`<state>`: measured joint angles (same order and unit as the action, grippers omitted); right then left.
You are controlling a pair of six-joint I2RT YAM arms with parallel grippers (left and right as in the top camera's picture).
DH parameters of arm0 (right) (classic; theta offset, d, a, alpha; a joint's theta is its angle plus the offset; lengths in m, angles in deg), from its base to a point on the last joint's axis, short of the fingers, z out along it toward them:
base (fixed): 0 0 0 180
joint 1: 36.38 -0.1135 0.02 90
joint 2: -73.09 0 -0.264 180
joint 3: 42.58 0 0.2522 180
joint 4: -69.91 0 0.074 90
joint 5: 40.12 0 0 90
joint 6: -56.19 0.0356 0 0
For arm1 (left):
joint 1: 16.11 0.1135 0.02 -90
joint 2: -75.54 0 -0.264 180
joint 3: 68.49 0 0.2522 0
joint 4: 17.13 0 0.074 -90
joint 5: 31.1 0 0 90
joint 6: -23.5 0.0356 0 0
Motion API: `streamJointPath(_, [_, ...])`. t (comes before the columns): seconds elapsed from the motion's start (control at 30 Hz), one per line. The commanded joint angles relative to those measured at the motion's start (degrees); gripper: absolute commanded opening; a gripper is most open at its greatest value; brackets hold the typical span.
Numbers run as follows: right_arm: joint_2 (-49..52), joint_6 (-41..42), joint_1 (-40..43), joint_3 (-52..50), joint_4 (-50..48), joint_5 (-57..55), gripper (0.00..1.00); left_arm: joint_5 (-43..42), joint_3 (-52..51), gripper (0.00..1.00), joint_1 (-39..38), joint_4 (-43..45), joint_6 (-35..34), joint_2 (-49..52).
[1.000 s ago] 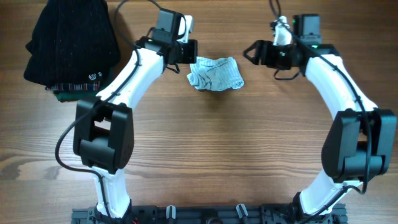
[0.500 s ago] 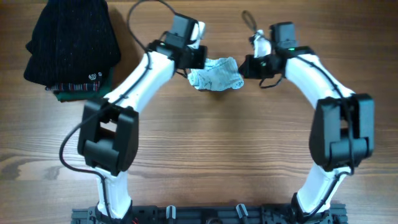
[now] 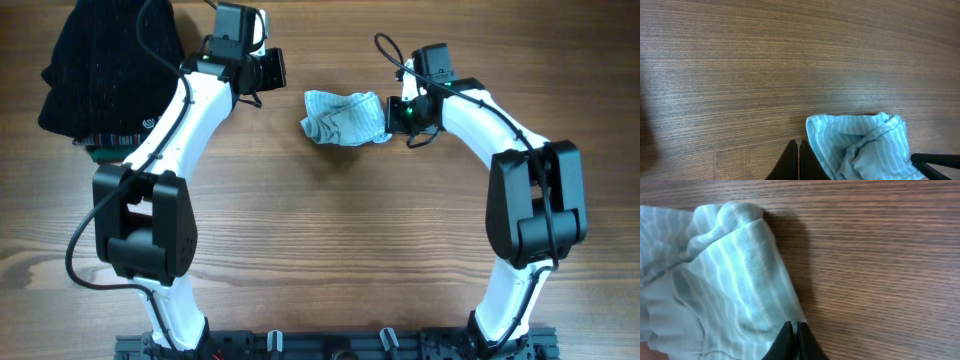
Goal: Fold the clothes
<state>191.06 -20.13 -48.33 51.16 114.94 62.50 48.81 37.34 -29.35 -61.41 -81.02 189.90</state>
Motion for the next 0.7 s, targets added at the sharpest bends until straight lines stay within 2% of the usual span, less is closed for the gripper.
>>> streamJointPath(0.0, [0.92,1.77,-2.12,-0.61,-0.66,-3.3,0.04,0.68,-0.13,0.04,-0.09,-0.17,-0.94,-1.55])
streamJointPath(0.27, [0.92,2.99,-2.4,-0.61,1.95,-3.15,0.04,0.83,-0.13,0.04,-0.09,-0.63,-0.94,-1.55])
streamJointPath(0.4, [0.92,2.91,-2.69,-0.61,5.05,0.48,0.04,2.12,-0.13,0.04,-0.09,-0.63,-0.94,-1.55])
streamJointPath(0.67, [0.92,5.01,-8.02,-0.61,8.74,3.3,0.04,5.51,-0.13,0.04,1.36,-0.61,-0.96,-1.55])
